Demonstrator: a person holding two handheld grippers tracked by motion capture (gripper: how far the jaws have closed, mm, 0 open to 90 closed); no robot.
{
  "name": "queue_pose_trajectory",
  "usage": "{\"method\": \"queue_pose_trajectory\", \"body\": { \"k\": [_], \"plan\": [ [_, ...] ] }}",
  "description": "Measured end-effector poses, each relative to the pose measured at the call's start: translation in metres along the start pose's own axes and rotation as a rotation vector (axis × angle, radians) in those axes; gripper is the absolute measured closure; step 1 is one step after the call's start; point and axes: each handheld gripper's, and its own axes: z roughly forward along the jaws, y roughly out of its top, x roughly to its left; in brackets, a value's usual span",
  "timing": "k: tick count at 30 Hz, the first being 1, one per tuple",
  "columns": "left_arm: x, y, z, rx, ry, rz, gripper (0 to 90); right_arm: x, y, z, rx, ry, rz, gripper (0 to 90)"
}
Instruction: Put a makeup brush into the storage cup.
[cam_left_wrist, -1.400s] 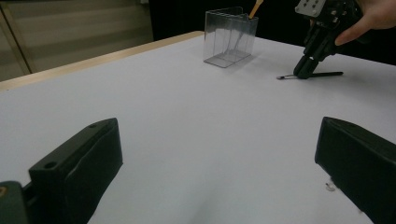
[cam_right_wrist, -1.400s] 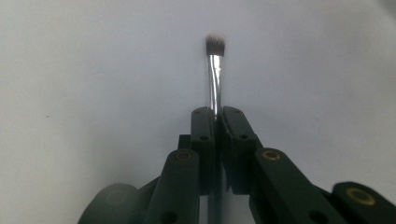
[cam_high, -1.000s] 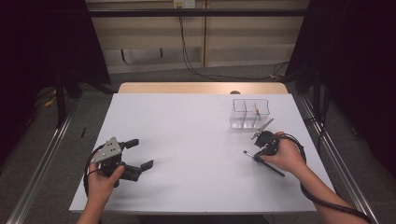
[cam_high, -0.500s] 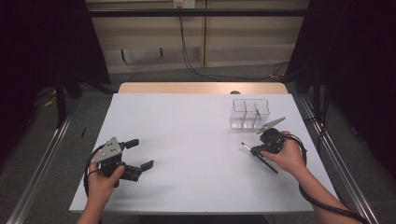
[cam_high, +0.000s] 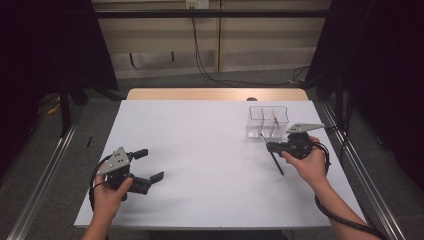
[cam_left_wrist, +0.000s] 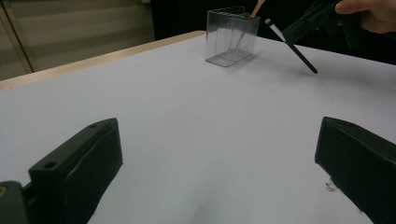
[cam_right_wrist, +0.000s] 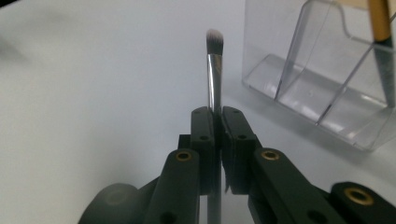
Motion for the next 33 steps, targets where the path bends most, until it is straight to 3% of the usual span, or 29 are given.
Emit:
{"method": "queue_pose_trajectory", "body": {
  "k": [6, 19, 33],
  "plan": [
    [0.000, 0.000, 0.000, -0.001, 0.001, -0.001, 0.7, 0.001, 0.001, -0.005, -0.127, -0.006, 0.014, 84.5],
    [0.000, 0.000, -0.001, -0.003, -0.001, 0.000, 0.7, 0.003, 0.000, -0.012, -0.332, -0.037, 0.029, 84.5],
    [0.000, 0.000, -0.001, -0.005, -0.001, 0.000, 0.7, 0.002, 0.008, -0.017, -0.449, -0.059, 0.039, 84.5]
  ]
}}
